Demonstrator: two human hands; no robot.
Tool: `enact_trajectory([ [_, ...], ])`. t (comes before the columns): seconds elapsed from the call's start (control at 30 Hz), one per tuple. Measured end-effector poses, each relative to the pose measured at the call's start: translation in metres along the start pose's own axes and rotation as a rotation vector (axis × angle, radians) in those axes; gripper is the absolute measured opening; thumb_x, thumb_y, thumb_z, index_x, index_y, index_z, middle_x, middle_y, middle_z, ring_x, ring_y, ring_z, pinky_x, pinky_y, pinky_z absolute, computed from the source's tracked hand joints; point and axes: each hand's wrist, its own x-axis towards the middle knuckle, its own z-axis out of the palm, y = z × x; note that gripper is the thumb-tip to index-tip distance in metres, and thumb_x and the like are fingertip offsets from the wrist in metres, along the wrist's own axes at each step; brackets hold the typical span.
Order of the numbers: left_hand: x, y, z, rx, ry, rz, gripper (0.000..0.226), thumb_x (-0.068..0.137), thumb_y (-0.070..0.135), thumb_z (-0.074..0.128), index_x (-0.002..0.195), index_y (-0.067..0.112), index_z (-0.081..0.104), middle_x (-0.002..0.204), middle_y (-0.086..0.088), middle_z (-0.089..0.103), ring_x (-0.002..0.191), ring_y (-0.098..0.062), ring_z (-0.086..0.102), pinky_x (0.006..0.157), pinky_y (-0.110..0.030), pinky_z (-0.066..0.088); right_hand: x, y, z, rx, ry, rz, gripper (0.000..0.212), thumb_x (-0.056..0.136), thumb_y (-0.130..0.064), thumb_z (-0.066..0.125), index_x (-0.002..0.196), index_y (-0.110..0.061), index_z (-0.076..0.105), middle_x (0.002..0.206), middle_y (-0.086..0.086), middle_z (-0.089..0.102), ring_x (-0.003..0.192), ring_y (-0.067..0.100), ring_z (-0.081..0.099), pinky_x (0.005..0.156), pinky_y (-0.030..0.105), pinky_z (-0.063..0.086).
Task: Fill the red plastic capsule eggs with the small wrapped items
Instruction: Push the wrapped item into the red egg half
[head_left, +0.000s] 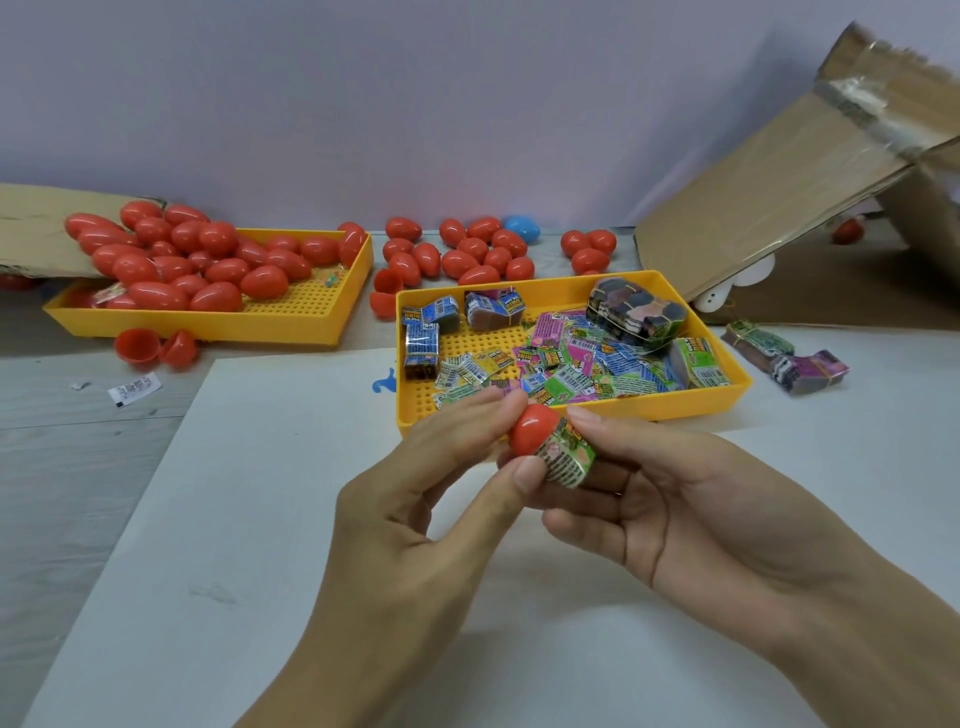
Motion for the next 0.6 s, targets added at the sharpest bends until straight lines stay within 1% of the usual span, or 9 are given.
enact_trajectory([
  [0.1,0.0016,0.0002,0.0011,-0.004,-0.026,0.01,0.032,0.081,0.025,0.072,0.113,0.022,0.076,0.12,-0.002,0.07,0.119,-0.024,0.064,0.095,-0.029,0.054,0.0001,0.0014,-0.0004,-0.036,-0.007,0.002,0.035,0.071,-0.025,0.073,0.098,-0.004,0.078,0.107,0.023,0.073,0.083,0.023,0.074,0.061,0.029,0.059],
  [0.2,-0.0001,0.0016,0.0043,-0.033,-0.002,0.044,0.032,0.081,0.02,0.072,0.112,0.013,0.073,0.115,-0.005,0.067,0.111,-0.024,0.067,0.088,-0.027,0.056,-0.0003,0.0012,0.0005,-0.068,-0.036,-0.045,0.022,0.08,-0.024,0.072,0.092,-0.007,0.08,0.098,0.016,0.075,0.081,0.019,0.073,0.063,0.027,0.059],
  [0.23,0.0,0.0024,0.0044,-0.036,0.004,0.05,0.033,0.081,0.019,0.072,0.114,0.012,0.072,0.115,-0.005,0.067,0.109,-0.024,0.067,0.087,-0.026,0.056,-0.0007,0.0006,0.0008,-0.062,-0.042,-0.053,0.021,0.081,-0.024,0.073,0.091,-0.007,0.08,0.098,0.016,0.075,0.082,0.019,0.073,0.063,0.026,0.059],
  [0.33,-0.0002,0.0029,0.0023,-0.022,-0.037,0.045,0.04,0.08,0.022,0.074,0.12,0.014,0.07,0.122,-0.006,0.066,0.117,-0.025,0.064,0.089,-0.027,0.056,-0.002,0.0002,0.0006,-0.084,-0.078,-0.058,0.03,0.081,-0.025,0.071,0.1,-0.002,0.077,0.107,0.022,0.073,0.098,0.028,0.073,0.071,0.027,0.059],
  [0.4,-0.0004,0.0023,0.0012,0.004,-0.068,0.03,0.042,0.08,0.024,0.075,0.122,0.02,0.071,0.128,-0.004,0.065,0.124,-0.025,0.06,0.094,-0.031,0.055,-0.0016,0.0019,0.0019,-0.109,-0.097,-0.068,0.028,0.088,-0.021,0.068,0.104,0.001,0.074,0.108,0.023,0.072,0.1,0.03,0.072,0.074,0.029,0.059],
  [0.43,-0.0003,0.0023,0.0013,0.023,-0.08,0.038,0.041,0.081,0.024,0.075,0.122,0.023,0.072,0.129,-0.003,0.065,0.125,-0.025,0.06,0.095,-0.034,0.055,-0.0013,0.003,0.0024,-0.117,-0.087,-0.07,0.029,0.087,-0.021,0.067,0.105,0.001,0.074,0.107,0.024,0.072,0.1,0.032,0.072,0.074,0.03,0.059],
  [0.5,0.0001,0.0023,0.0024,0.041,-0.076,0.066,0.039,0.081,0.023,0.075,0.12,0.025,0.071,0.124,-0.001,0.069,0.12,-0.025,0.063,0.094,-0.037,0.055,-0.0006,0.0041,0.0033,-0.141,-0.037,-0.076,0.036,0.082,-0.027,0.066,0.105,0.0,0.074,0.105,0.024,0.072,0.1,0.035,0.071,0.074,0.034,0.061],
  [0.53,0.0009,0.0027,0.002,0.029,-0.054,0.077,0.037,0.081,0.023,0.076,0.117,0.025,0.071,0.12,0.0,0.071,0.115,-0.024,0.066,0.092,-0.035,0.056,-0.0006,0.0038,0.0039,-0.16,0.0,-0.081,0.04,0.078,-0.031,0.067,0.105,-0.002,0.074,0.104,0.023,0.073,0.098,0.034,0.072,0.073,0.036,0.061],
  [0.6,0.0031,0.003,0.0,-0.02,0.008,0.094,0.033,0.078,0.021,0.078,0.11,0.024,0.07,0.112,-0.002,0.073,0.106,-0.024,0.07,0.087,-0.029,0.057,-0.0015,0.002,0.0048,-0.191,0.064,-0.095,0.043,0.073,-0.035,0.07,0.102,-0.004,0.075,0.097,0.019,0.075,0.086,0.028,0.074,0.064,0.034,0.061],
])
